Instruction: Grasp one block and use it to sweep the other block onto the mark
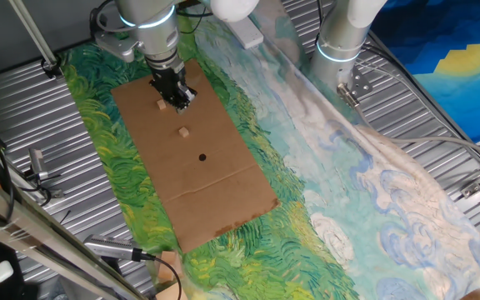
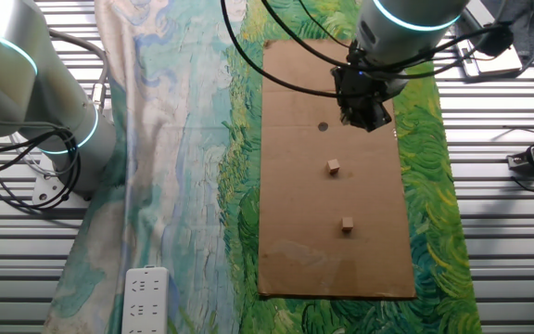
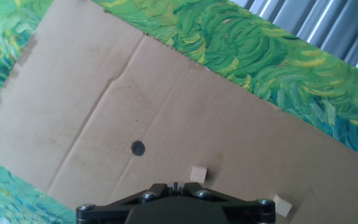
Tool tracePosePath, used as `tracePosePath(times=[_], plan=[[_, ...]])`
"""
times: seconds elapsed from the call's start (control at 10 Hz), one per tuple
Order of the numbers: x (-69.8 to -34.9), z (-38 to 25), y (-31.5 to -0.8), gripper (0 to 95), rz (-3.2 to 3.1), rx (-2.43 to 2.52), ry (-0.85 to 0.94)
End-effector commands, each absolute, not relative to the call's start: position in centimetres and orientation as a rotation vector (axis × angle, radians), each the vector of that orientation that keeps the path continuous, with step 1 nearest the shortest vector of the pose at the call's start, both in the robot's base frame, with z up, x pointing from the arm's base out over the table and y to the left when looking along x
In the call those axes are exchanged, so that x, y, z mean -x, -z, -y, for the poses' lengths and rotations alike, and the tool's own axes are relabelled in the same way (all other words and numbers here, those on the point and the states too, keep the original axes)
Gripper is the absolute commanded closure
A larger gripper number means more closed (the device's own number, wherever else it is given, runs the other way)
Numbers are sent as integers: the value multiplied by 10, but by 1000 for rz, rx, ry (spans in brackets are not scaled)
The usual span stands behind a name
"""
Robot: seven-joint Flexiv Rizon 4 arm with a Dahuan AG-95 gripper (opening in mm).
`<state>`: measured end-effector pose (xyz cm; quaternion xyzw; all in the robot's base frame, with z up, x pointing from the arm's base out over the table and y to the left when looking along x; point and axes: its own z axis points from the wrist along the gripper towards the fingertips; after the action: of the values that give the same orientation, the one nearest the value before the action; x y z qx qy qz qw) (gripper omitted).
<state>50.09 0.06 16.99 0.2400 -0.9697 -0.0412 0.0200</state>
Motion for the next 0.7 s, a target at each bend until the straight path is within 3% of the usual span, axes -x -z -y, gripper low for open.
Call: tracePosePath(times=[0.1, 0.7], plan=[[-500, 0, -170, 950, 3005, -756, 125], [-500, 0, -170, 950, 2983, -837, 109]])
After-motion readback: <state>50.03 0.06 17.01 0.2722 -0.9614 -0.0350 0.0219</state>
